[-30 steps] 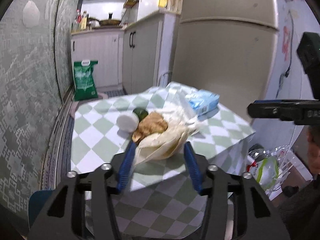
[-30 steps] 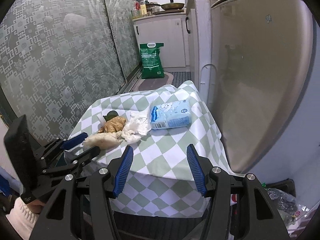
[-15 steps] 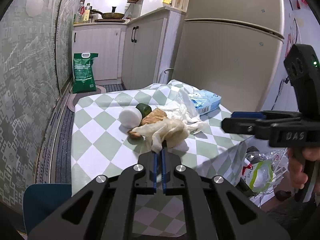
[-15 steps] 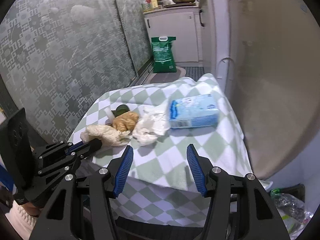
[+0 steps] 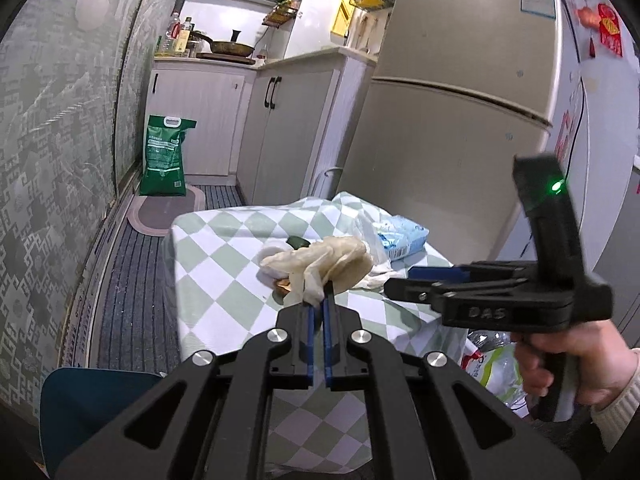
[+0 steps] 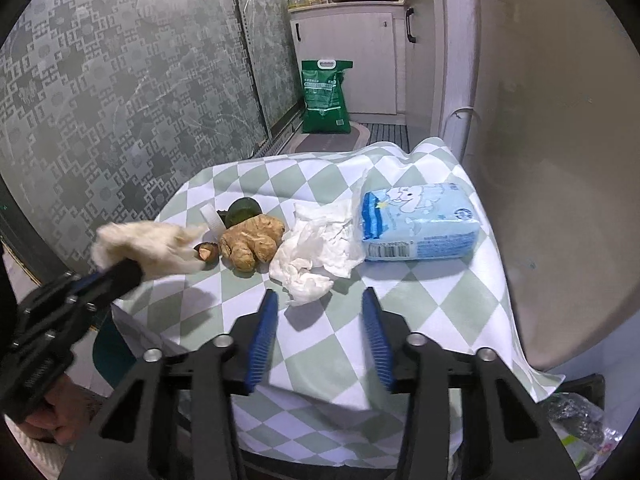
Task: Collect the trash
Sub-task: 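Grasp the beige crumpled bag with the left tool while the right tool grasps white tissue, then carry the beige bag and white tissue over the teal bin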
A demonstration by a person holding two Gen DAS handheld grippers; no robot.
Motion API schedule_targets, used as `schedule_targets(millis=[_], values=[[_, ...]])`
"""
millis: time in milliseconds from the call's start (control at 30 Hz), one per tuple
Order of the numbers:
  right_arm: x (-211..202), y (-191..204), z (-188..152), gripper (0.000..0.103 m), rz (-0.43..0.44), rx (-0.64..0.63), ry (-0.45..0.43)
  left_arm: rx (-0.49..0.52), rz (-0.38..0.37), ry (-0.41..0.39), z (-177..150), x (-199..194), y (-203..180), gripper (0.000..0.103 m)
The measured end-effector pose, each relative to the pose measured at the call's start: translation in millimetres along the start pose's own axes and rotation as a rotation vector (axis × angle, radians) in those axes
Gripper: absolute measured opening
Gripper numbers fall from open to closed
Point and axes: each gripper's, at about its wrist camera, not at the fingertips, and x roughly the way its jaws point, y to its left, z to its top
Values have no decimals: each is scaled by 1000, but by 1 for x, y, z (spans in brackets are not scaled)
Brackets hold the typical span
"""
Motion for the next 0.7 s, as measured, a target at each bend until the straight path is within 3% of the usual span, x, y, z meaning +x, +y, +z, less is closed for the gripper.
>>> schedule_targets(millis=[267, 333, 700], values=[[11, 7, 5, 20, -12, -13, 6, -26, 9, -31, 2, -16, 17, 4], [13, 10, 6, 9, -18, -24, 11, -36, 15, -36, 2, -19, 22, 4], [-17, 24, 24, 7, -14, -30, -71, -64, 73, -48, 2, -35, 43, 4]])
